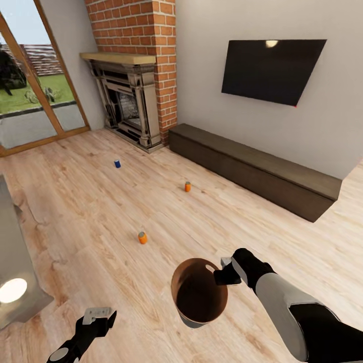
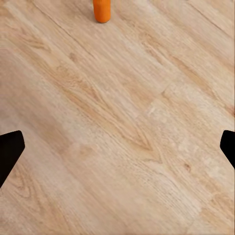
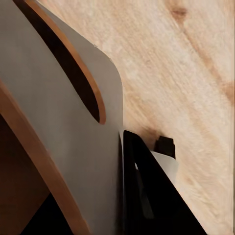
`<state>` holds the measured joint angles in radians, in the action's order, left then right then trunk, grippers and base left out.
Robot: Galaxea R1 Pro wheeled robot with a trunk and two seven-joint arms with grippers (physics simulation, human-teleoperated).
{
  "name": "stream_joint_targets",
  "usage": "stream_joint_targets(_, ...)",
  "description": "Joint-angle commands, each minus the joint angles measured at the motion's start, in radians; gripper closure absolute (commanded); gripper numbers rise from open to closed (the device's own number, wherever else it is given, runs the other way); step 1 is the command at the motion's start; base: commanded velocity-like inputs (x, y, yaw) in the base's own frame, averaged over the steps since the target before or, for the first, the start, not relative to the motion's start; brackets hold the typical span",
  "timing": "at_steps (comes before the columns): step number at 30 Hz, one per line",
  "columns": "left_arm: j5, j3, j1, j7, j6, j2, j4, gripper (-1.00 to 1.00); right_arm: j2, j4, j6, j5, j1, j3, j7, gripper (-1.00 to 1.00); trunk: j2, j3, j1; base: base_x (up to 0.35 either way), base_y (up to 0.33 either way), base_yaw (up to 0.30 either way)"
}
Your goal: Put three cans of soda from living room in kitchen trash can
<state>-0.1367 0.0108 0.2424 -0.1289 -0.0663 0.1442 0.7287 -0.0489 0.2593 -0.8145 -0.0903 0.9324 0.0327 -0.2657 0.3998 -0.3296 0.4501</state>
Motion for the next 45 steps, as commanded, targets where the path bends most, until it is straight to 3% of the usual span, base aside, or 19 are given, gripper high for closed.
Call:
stream_joint_targets(1,0.000,0.000,0.000,0.000,0.000,0.000,0.000,-1.00,0.000,0.000,-0.003,0.024,0.000,-0.006,-0.006,1.00,0.000,-0.001,0.000,0.325,0.000,0.171)
stream_joint_targets(25,0.008,-0.003,0.000,0.005,0.004,-0.001,0.000,-1.00,0.001,0.000,-0.003,0.024,0.000,-0.005,-0.006,1.00,0.000,-0.013,0.000,0.325,0.000,0.068)
stream_joint_targets(45,0.008,-0.002,0.000,0.007,0.001,0.000,0.000,-1.00,0.000,0.000,-0.003,0.025,0.000,-0.004,-0.006,1.00,0.000,-0.013,0.000,0.325,0.000,-0.117)
